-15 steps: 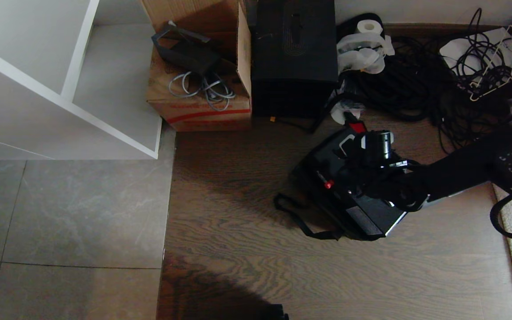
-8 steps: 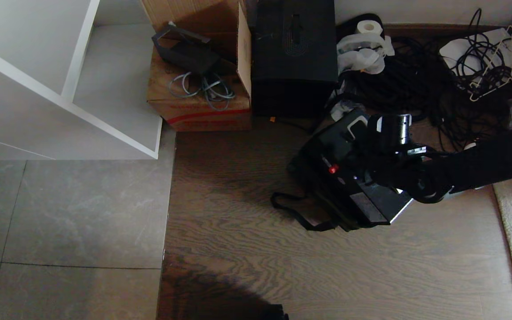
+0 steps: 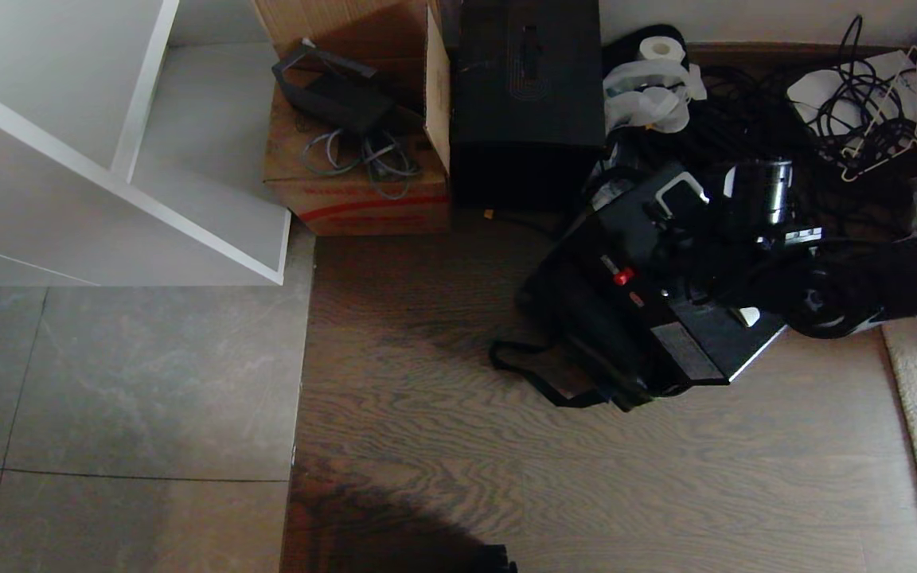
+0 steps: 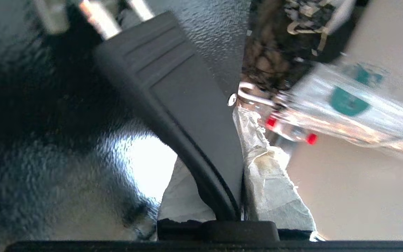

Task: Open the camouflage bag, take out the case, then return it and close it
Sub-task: Lift the black box, then release the handle

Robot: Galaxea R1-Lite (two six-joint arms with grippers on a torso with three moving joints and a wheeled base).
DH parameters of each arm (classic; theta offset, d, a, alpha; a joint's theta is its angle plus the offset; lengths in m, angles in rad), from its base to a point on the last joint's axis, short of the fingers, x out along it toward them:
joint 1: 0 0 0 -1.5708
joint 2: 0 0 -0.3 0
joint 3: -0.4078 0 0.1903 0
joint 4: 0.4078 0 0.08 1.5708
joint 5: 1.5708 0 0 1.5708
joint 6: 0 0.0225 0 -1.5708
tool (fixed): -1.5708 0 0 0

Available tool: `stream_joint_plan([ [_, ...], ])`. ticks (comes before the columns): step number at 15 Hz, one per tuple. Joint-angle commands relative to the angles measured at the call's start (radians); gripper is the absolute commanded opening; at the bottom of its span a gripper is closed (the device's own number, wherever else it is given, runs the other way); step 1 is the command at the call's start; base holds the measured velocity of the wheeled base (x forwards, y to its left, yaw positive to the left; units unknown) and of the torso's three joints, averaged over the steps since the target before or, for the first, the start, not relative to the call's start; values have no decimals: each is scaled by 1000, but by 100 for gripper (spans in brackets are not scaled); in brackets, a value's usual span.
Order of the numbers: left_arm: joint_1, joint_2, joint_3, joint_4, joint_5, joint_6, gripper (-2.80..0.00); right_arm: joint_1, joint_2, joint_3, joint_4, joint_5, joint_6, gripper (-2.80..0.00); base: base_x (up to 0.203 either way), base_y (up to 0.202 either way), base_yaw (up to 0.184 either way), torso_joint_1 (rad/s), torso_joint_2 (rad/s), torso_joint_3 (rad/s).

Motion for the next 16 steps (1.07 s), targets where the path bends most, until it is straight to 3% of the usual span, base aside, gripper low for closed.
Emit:
stream_joint_plan([
  [1, 0, 0, 0, 0, -1, 0, -280, -55, -37, -6, 11, -3, -8, -280, 0, 0, 0, 0, 0, 0],
  [10, 0, 1, 0, 0, 0, 0, -280, -221, -91, -57, 99, 2, -26, -280, 0, 0, 0, 0, 0, 0],
  [16, 0, 0, 0, 0, 0, 0, -280, -353, -11, -105, 98, 27, -26, -280, 0, 0, 0, 0, 0, 0],
])
